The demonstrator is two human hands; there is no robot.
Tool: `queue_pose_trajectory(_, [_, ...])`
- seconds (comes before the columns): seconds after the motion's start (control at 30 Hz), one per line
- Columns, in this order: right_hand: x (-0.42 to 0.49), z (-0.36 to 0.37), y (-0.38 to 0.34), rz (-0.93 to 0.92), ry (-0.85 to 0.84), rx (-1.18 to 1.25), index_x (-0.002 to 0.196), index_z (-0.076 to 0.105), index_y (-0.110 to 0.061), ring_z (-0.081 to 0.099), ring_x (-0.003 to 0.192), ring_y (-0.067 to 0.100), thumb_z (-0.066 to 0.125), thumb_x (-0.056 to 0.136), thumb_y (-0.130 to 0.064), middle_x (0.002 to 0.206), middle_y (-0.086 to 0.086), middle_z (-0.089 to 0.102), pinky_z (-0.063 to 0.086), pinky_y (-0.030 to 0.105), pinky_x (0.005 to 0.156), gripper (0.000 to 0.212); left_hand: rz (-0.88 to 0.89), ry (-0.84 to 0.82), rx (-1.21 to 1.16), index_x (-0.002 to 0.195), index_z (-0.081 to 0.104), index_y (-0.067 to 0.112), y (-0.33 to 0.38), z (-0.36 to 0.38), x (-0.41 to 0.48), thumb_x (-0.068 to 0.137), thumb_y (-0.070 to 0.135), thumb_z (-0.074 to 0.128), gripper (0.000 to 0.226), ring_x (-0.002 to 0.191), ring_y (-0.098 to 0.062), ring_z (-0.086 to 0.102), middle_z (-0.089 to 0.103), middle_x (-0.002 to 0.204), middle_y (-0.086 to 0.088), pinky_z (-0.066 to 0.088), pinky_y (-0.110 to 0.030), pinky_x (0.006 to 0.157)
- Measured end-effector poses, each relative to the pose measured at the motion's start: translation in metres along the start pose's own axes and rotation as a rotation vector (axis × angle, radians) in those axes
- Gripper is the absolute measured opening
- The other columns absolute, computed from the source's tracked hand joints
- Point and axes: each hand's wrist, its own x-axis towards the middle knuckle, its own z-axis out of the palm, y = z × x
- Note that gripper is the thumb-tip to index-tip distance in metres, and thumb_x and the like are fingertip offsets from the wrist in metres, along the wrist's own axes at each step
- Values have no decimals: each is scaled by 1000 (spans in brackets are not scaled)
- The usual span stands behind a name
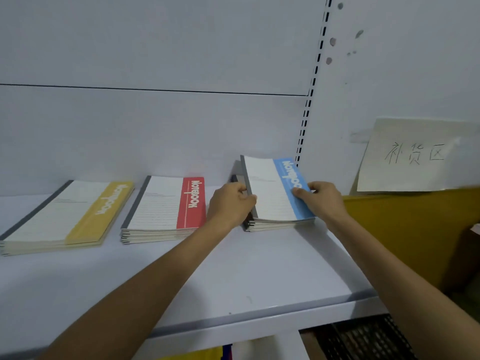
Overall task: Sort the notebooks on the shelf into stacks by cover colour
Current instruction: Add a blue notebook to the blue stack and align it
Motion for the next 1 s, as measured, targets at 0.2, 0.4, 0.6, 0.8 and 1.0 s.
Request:
queue_pose_trajectory(0.2, [11, 15, 16, -26, -41, -248, 86, 65, -16, 61, 73, 20, 56, 87, -51, 81, 1, 66, 40, 28, 56, 37, -44, 35, 261, 109, 63, 19, -9, 6, 3, 89, 34, 58, 26, 71, -15, 58, 60, 75, 6, 38, -25, 56])
queue_pose_trajectory(0.4, [16, 26, 23, -80, -45, -223, 80, 65, -4, 62, 71, 28, 56, 87, -49, 76, 11, 67, 41, 35, 59, 47, -13, -18, 65, 122, 52, 21, -21, 21, 7, 82, 30, 51, 40, 111, -20, 53, 53, 122, -1, 50, -41, 88])
queue_pose_trajectory(0.6, [16, 25, 22, -94, -37, -230, 112, 64, -8, 61, 90, 22, 56, 92, -41, 100, 4, 67, 47, 40, 83, 39, -66, -133, -200, 123, 50, 19, -24, 29, 10, 86, 16, 41, 38, 111, -18, 56, 57, 125, 2, 48, -42, 94])
queue_pose_trajectory(0.8, [16, 29, 21, -127, -19, -187, 131, 55, -11, 58, 104, 22, 55, 94, -37, 123, 6, 61, 47, 35, 86, 45, 3, -71, -80, 120, 47, 14, -32, 38, 13, 87, 15, 42, 33, 115, -19, 52, 55, 126, 2, 44, -39, 96])
queue_pose_trajectory(1.0, [16, 30, 23, -116, -22, -151, 131, 55, -11, 58, 104, 21, 57, 93, -38, 122, 5, 62, 48, 37, 89, 46, 2, -64, -92, 120, 48, 16, -27, 35, 9, 75, 28, 36, 48, 115, -18, 52, 56, 125, 2, 46, -41, 96])
